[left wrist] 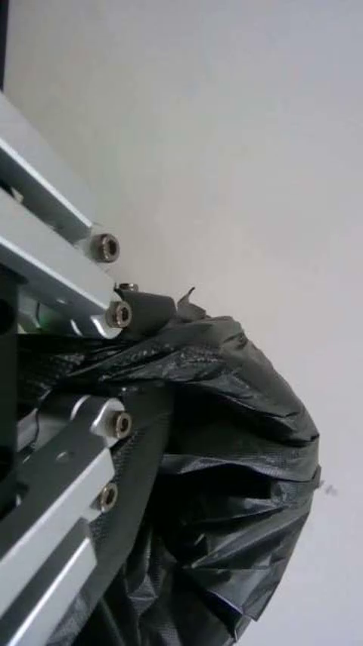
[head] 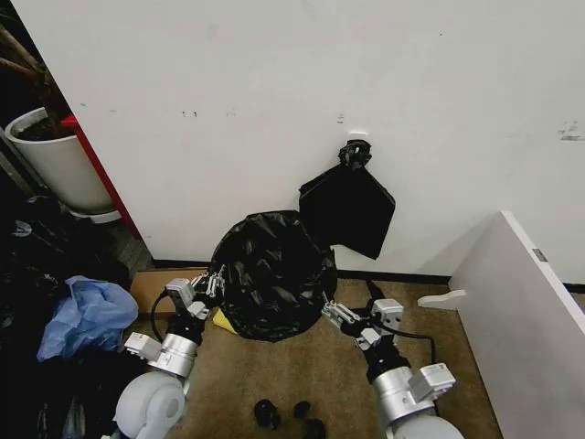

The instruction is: Place the garbage bag over the trash bin.

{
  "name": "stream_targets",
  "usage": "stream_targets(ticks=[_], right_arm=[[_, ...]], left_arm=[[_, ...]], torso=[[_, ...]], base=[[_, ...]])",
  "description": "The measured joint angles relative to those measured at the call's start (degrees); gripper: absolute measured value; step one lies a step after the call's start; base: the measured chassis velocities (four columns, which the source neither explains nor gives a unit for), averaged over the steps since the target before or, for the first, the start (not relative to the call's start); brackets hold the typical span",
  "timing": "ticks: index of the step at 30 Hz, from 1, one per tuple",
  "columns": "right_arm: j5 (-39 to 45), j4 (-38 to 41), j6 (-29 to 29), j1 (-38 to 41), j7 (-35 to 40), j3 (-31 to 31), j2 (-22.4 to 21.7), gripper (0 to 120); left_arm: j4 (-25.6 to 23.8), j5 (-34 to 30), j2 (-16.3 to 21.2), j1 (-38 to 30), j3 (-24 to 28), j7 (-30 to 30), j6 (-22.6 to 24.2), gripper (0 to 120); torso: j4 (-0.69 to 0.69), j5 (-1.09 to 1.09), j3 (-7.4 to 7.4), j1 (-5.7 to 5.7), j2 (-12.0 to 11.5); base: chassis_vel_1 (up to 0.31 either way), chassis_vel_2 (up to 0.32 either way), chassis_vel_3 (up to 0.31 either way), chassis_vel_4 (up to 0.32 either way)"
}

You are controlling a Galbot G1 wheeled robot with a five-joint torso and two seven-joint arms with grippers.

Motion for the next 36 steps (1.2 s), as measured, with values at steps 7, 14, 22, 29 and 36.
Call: stream_targets(ticks=[7, 14, 22, 29, 36], right_arm=[[-2.2, -2.0, -2.7, 0.9, -0.2, -0.7, 1.2, 57], [-4.0, -2.7, -3.5, 0.9, -0.2, -0.3, 1.4, 32], [-1.5, -2.0, -6.4, 0.8, 2.1, 0.3, 1.6, 5], [-2.9, -1.1, -11.5, 1.2, 6.2, 0.5, 1.3, 1], [-3.4, -0.2, -12.8, 0.8, 7.5, 0.3, 1.1, 3]], left_arm=[[-1.0, 0.5, -0.3, 0.1, 0.2, 0.0, 0.0, 4], [-0.7, 1.1, -0.2, 0.1, 0.3, 0.3, -0.2, 4], [-0.2, 1.8, 0.1, -0.3, 0.3, 1.0, -0.8, 4], [-0.8, 4.9, -0.2, -0.1, 0.8, 5.5, -4.4, 4], [0.4, 8.7, -1.9, 0.2, 1.3, 8.1, -7.6, 4]], torso=[[0.00, 0.00, 0.00, 0.00, 0.0], [0.00, 0.00, 0.00, 0.00, 0.0], [0.00, 0.00, 0.00, 0.00, 0.0], [0.00, 0.00, 0.00, 0.00, 0.0], [0.00, 0.00, 0.00, 0.00, 0.0]], base=[[0.000, 0.000, 0.000, 0.000], [0.000, 0.000, 0.000, 0.000], [0.000, 0.000, 0.000, 0.000], [0.000, 0.000, 0.000, 0.000], [0.000, 0.000, 0.000, 0.000]])
